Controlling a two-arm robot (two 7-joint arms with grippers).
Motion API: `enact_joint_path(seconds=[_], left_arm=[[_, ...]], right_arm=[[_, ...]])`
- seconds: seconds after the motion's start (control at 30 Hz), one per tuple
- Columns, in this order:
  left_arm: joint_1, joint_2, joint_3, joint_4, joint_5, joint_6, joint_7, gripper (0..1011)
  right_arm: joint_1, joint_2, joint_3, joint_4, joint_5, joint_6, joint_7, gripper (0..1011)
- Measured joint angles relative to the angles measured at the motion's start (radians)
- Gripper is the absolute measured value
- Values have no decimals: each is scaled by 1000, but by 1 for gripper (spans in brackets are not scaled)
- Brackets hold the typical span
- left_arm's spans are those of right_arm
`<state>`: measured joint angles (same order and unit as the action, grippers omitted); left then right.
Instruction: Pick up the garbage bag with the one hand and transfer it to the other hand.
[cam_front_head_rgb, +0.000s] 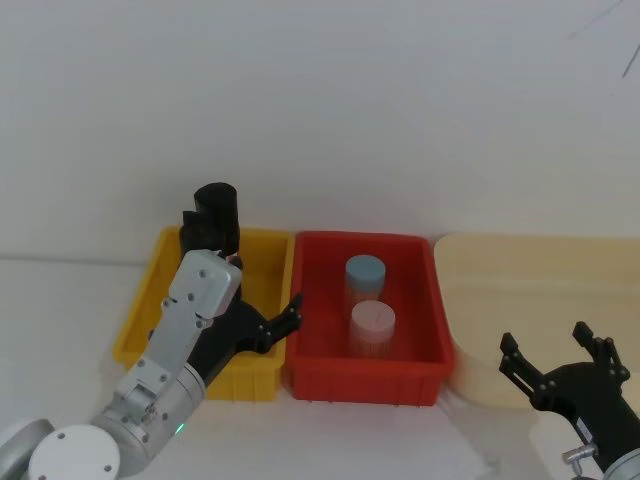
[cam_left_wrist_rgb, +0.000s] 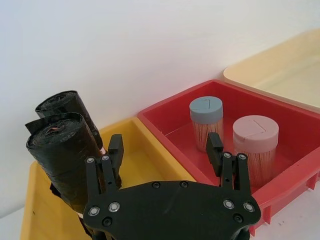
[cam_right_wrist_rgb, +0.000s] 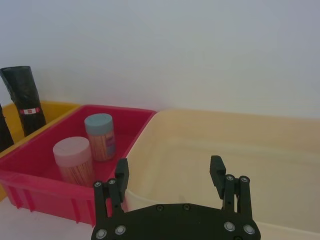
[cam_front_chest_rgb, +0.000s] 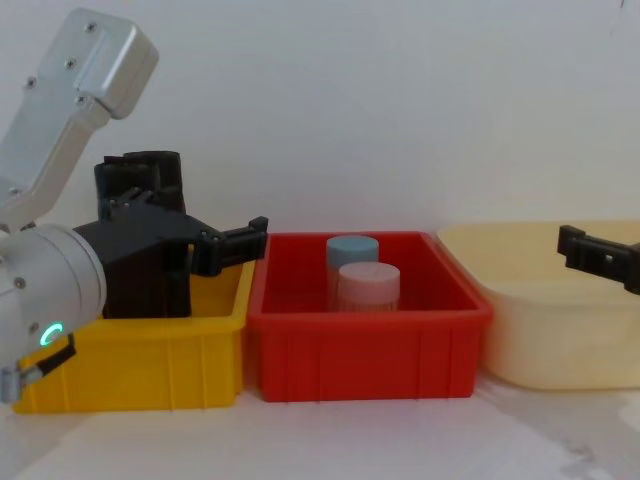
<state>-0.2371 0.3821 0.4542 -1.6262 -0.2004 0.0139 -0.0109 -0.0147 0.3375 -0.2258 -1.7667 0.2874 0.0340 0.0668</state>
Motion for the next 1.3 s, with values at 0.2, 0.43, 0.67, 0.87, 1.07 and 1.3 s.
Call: enact_joint_path(seconds=[0.2,0.43,0.67,0.87,1.07,1.3], left_arm=[[0,0,0,0,0,0,0,1002],[0,0,0,0,0,0,0,1002],[0,0,0,0,0,0,0,1001],[0,0,0,0,0,0,0,1002],[0,0,0,0,0,0,0,1002],[0,0,0,0,0,0,0,1002]], right_arm=[[0,0,0,0,0,0,0,999],[0,0,0,0,0,0,0,999],[0,0,0,0,0,0,0,999],[0,0,0,0,0,0,0,999],[0,0,0,0,0,0,0,999],[-3,3,2,-2,0,1,4,999]])
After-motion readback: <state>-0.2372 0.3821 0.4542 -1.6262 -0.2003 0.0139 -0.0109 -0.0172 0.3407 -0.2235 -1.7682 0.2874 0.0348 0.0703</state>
